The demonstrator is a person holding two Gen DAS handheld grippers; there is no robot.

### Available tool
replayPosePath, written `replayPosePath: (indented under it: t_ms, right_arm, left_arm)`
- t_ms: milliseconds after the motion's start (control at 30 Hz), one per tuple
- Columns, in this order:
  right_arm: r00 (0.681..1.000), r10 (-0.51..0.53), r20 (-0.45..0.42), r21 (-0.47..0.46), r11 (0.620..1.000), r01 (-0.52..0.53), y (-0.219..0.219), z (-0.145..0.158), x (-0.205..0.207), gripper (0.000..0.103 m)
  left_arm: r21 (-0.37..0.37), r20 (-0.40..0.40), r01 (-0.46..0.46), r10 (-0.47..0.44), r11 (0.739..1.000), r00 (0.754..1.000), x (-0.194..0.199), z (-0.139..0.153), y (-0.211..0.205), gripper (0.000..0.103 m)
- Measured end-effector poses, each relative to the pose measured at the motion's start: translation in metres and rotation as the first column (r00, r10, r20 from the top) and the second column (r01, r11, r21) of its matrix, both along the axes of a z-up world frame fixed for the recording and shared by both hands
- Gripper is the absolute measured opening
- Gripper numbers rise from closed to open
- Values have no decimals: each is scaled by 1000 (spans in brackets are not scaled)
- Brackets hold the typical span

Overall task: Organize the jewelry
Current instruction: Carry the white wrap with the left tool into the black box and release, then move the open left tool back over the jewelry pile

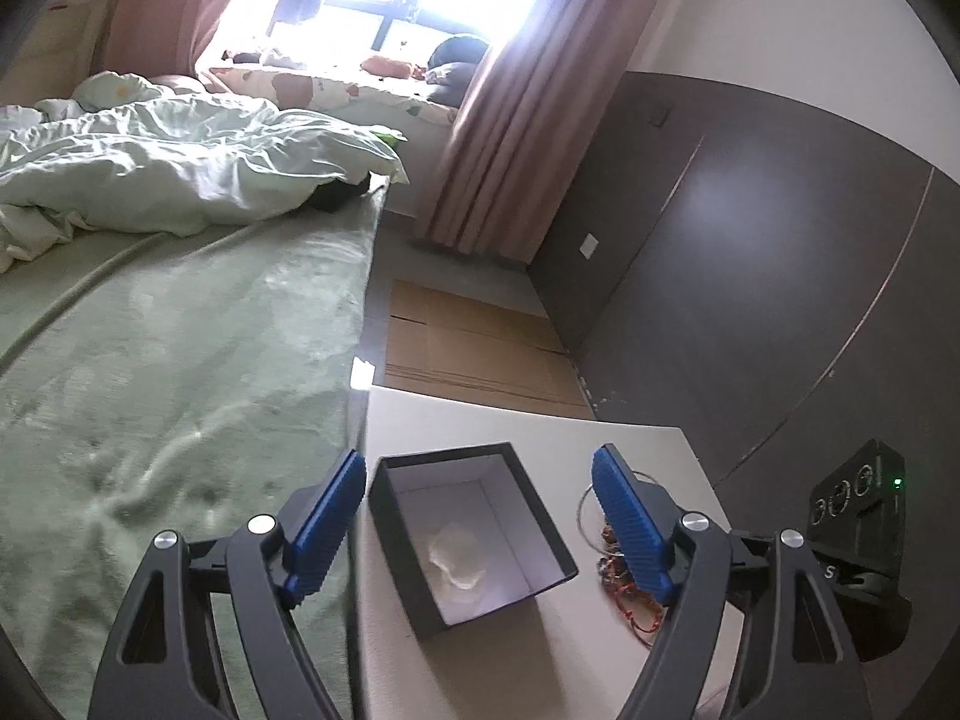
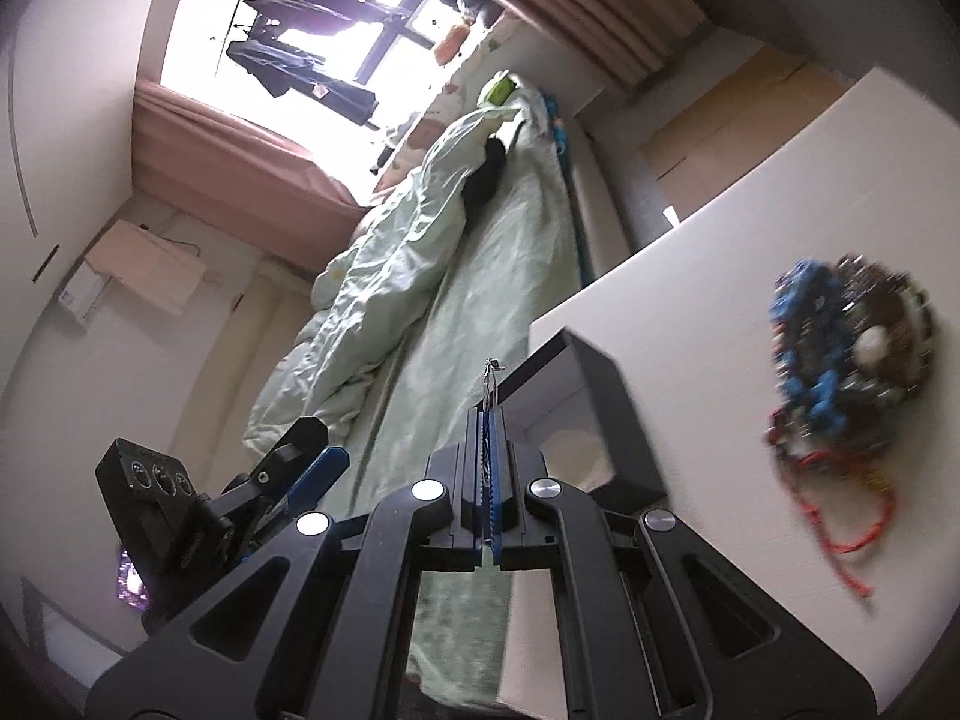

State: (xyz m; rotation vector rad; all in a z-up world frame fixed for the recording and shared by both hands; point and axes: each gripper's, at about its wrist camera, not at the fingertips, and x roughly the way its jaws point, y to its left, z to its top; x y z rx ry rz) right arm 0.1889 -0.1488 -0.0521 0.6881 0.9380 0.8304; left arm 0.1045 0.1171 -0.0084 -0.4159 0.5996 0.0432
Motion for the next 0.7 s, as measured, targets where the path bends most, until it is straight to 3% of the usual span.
replayPosePath:
  t_ms: [233, 300, 367, 400, 433, 467, 533, 700]
  right_arm:
    - [992, 63, -105, 83, 995, -55, 28, -25, 8, 3]
    - [984, 82, -155, 53, 996, -75, 39, -37, 12, 4]
    - [976, 92, -195, -2, 996, -94, 48, -47, 14, 13]
    - [974, 92, -208, -22, 995, -98, 49, -50, 14, 23]
    - [974, 82, -212, -30, 995, -91, 46, -51, 14, 36]
    - [977, 71, -203, -30, 996, -79, 42, -48, 13, 59]
    - [986, 51, -159, -17, 998, -55, 30, -38, 9, 78]
    - [996, 4, -93, -22, 1000, -6, 1, -17, 2, 79]
  left_arm:
    - [-21, -4, -26, 26, 999, 1000, -8, 2, 12, 76]
    - [-26, -6, -27, 27, 999, 1000, -8, 2, 13, 76]
    - [-27, -7, -23, 22, 999, 1000, -9, 2, 13, 76]
    - [-25, -6, -19, 19, 999, 1000, -9, 2, 14, 76]
    - [-24, -7, -17, 17, 1000, 1000, -9, 2, 13, 76]
    - [-25, -7, -15, 15, 1000, 1000, -11, 2, 13, 76]
    - [-31, -7, -11, 11, 999, 1000, -11, 3, 13, 76]
    - [-26, -10, 2, -2, 1000, 1000, -11, 3, 5, 76]
